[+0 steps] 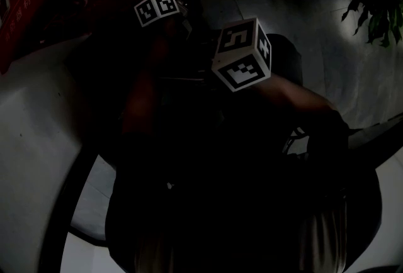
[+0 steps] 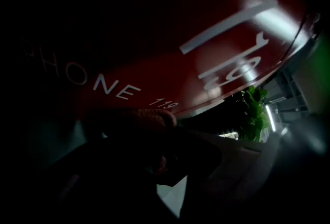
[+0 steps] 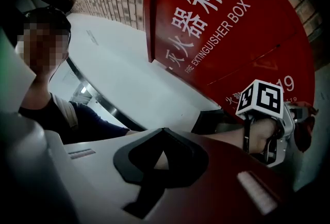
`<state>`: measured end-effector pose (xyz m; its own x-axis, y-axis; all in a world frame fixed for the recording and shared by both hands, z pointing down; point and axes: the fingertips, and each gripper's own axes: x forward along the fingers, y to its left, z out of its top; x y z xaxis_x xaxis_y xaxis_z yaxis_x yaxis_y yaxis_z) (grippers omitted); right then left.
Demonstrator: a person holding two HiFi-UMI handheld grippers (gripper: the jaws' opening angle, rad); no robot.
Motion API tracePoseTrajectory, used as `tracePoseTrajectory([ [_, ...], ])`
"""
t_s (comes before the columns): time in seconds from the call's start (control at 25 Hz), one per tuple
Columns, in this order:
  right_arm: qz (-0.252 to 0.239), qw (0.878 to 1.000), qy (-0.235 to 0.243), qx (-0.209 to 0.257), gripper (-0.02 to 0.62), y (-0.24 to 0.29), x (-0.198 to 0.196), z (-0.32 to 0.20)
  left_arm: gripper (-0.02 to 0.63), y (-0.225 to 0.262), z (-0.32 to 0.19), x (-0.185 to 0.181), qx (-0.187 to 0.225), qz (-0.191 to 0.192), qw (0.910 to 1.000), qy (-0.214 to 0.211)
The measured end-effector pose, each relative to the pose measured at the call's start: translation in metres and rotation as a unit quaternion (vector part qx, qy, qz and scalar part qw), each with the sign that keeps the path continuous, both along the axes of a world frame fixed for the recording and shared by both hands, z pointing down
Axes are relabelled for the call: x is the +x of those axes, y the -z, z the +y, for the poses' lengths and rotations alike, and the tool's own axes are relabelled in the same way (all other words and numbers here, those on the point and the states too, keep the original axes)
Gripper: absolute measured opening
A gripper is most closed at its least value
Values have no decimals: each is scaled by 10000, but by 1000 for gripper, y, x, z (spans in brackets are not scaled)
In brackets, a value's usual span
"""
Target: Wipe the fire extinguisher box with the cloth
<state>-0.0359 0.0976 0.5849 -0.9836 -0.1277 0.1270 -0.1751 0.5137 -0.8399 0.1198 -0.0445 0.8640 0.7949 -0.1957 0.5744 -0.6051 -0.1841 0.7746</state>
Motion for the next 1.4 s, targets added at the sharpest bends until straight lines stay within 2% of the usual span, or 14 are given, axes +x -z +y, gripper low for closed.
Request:
tracePoseTrajectory([
  [0.12, -39, 10000, 69, 20, -2, 1, -3, 1, 103, 9, -5, -3, 104, 106, 9993, 351],
  [0.2, -61, 9998, 163, 51, -2, 1, -5, 3, 103, 25, -6, -4, 268, 154, 9988, 378],
  [0.44, -29, 9992, 383, 73, -2, 0, -12, 8, 103, 106, -3, 4, 700, 780, 9945, -48],
  [0.68, -69, 9986, 522, 72, -2, 1, -19, 9, 103, 160, -2, 2, 930, 1071, 9896, -224],
  [0.8, -327, 9981, 510, -90, -2, 8, -20, 7, 103, 187, -1, 3, 1119, 1238, 9855, -292],
  [0.92, -627, 9942, 862, -166, -2, 20, -26, 18, 101, 210, 0, 1, 1324, 1275, 9818, -483],
  [1.16, -828, 9851, 1510, 39, -2, 30, -32, 46, 101, 243, 2, -3, 1634, 1380, 9743, -708],
  [1.28, -597, 9830, 1737, 21, -2, 19, -31, 55, 101, 265, 0, -3, 1706, 1620, 9697, -651],
  [1.4, -305, 9865, 1611, 3, -2, 6, -29, 50, 101, 285, 1, -2, 1802, 1849, 9643, -582],
])
